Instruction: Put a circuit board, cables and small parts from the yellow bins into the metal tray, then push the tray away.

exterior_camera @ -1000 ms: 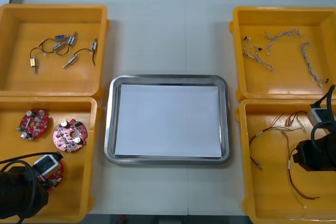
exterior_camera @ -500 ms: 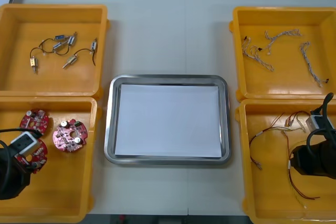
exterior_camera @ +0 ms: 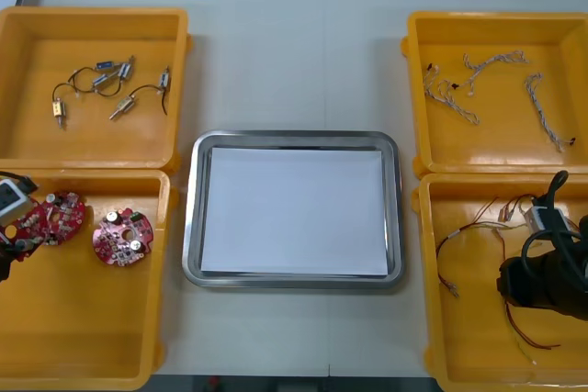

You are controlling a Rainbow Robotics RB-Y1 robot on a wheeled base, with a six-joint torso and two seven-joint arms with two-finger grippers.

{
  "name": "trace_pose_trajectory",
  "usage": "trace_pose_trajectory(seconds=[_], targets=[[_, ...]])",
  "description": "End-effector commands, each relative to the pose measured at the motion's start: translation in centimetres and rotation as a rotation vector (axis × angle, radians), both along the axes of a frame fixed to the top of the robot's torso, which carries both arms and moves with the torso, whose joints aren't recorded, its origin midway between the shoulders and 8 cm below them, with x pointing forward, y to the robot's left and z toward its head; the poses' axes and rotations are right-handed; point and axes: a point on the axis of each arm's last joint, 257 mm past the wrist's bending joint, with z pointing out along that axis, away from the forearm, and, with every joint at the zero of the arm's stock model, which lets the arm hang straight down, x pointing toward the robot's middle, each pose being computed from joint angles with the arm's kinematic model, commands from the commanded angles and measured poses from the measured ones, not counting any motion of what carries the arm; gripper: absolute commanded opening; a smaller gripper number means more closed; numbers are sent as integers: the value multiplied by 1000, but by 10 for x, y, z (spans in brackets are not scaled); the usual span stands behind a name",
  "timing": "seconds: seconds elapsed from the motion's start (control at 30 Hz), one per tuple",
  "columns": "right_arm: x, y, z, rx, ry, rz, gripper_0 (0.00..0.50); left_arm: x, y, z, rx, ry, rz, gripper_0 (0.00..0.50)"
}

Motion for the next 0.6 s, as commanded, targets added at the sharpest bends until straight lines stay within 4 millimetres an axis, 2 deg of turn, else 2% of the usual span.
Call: trace_pose_trajectory(seconds=[0.03,0.33,0.6], targets=[[-8,7,-18,21,17,15,500,19,-2,43,6,-36,77,0],[-11,10,-25,21,22,5,500,29,-31,64,-63,2,213,0],[-15,11,-30,8,32,1,500,38,-81,67,-132,6,291,0]])
